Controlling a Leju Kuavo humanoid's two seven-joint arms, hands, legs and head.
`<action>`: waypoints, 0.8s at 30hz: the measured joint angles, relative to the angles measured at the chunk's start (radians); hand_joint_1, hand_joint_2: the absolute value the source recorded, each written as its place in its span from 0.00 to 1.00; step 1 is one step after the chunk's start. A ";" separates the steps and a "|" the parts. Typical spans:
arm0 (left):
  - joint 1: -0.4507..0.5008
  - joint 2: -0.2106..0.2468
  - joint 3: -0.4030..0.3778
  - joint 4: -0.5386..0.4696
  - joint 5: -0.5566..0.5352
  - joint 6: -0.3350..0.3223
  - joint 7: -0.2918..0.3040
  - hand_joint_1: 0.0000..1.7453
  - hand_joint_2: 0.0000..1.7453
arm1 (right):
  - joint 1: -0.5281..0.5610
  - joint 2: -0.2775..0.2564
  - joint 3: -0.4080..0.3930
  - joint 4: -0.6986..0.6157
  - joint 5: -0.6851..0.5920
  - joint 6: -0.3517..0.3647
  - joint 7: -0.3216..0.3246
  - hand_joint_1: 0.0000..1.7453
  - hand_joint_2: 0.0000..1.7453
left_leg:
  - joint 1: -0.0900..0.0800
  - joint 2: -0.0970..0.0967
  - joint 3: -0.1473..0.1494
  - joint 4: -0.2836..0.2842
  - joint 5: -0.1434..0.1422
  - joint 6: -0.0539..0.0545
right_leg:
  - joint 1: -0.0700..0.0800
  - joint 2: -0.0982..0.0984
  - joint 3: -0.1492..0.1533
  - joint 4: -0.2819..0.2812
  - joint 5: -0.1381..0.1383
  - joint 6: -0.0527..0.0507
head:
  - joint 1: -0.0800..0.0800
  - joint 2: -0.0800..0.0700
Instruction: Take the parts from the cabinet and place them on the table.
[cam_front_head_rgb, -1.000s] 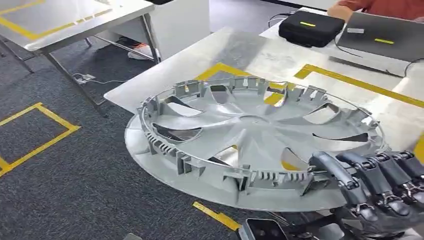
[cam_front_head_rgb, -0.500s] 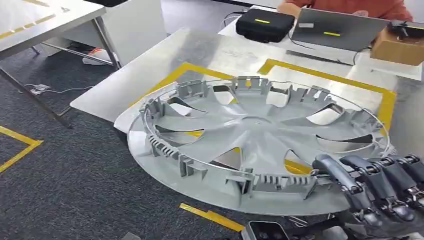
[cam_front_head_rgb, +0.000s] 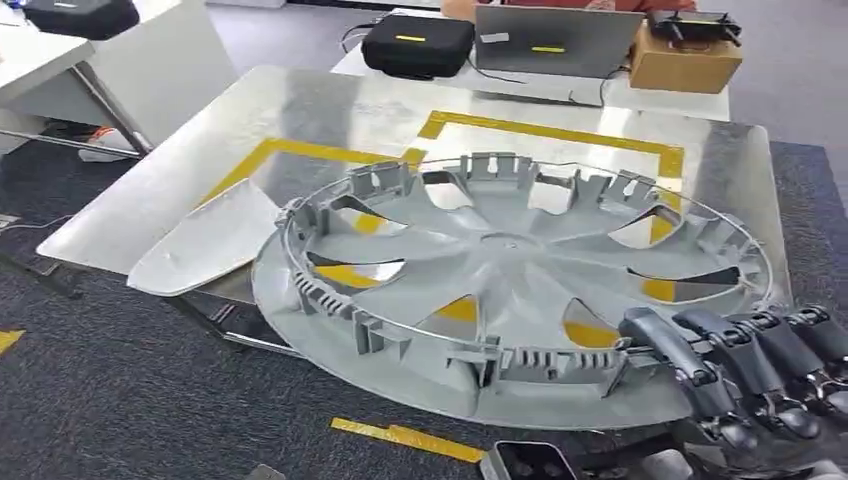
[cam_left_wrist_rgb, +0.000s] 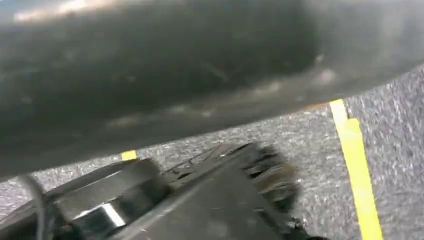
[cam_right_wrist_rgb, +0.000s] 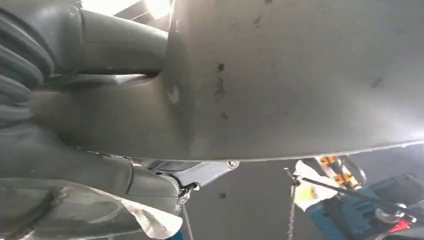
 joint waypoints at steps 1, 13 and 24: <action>0.001 0.000 0.000 0.000 0.000 0.000 0.000 0.00 0.00 | 0.000 0.000 0.000 0.000 0.000 0.000 0.000 1.00 1.00 | 0.000 -0.001 -0.006 0.004 0.014 0.003 | 0.001 0.013 0.000 0.001 0.000 0.000 | 0.001 0.000; -0.002 0.001 -0.001 0.001 -0.001 -0.002 0.000 0.00 0.00 | 0.000 0.000 0.000 -0.003 -0.002 0.000 0.003 1.00 1.00 | 0.002 -0.022 0.135 -0.343 0.180 0.052 | 0.000 -0.015 -0.097 0.149 -0.078 0.048 | 0.013 0.000; 0.001 0.003 -0.001 0.001 -0.001 -0.002 0.002 0.00 0.00 | -0.006 -0.003 -0.001 -0.012 0.000 0.000 0.008 1.00 1.00 | -0.002 0.022 0.134 -0.322 0.165 0.039 | -0.013 -0.041 0.009 0.002 -0.012 0.049 | 0.010 0.000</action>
